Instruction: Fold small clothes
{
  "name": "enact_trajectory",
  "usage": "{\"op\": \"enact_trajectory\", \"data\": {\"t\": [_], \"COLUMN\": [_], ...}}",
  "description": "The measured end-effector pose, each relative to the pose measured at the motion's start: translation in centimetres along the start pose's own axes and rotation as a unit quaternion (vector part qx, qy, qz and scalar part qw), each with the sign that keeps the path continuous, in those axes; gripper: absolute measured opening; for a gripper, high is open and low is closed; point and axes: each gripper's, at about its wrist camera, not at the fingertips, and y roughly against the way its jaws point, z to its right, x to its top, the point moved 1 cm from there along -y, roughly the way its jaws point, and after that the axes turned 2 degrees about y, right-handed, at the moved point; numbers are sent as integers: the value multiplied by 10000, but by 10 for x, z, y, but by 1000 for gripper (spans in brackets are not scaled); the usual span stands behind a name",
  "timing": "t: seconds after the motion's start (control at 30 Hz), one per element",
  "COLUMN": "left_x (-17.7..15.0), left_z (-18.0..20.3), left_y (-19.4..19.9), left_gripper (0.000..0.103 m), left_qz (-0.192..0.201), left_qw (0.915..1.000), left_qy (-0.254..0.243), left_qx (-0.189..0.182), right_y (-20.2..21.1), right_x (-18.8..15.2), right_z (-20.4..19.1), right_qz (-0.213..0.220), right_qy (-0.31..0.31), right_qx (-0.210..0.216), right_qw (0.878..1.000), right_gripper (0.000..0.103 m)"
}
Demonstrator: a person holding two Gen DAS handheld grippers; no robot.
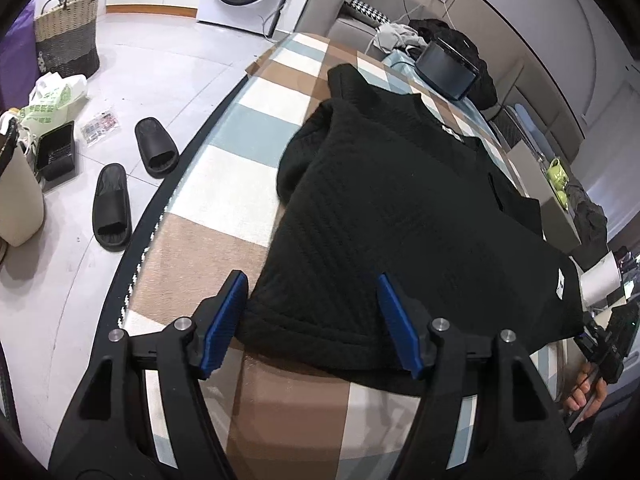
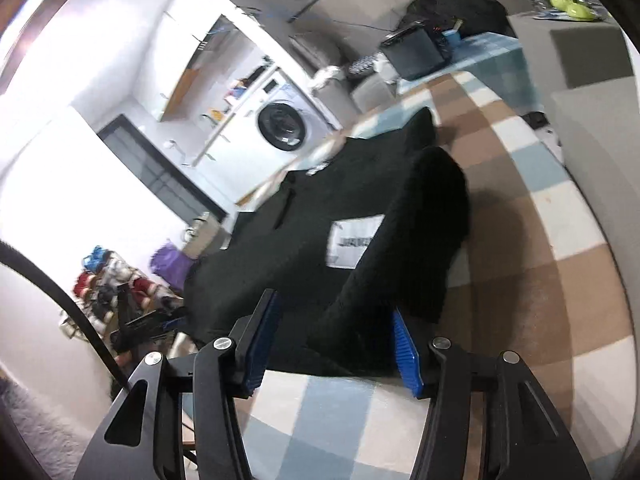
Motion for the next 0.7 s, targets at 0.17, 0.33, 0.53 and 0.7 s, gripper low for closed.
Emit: {"op": "enact_trajectory", "data": {"t": [0.17,0.33,0.53,0.7], "left_x": [1,-4,-4,-3], "left_z": [3,-6,-16,-17], "left_y": [-2,-1,2,8], "left_gripper": [64,64,58,9], "left_qz": [0,-12,97,450], "left_qw": [10000,10000,9998,9973], "left_qy": [-28,-50,128,348], "left_qx": [-21,23,-131,-464], "right_y": [-6,-12,-11,-12], "right_x": [-3,-2,-3,-3], "right_z": [14,17,18,18], "right_qz": [33,33,60,75], "right_qy": [-448,-514,-535,-539], "right_qx": [-234,-249,-235,-258], "right_qw": [9987,9984,9983,9982], "right_gripper": [50,50,50,50]}}
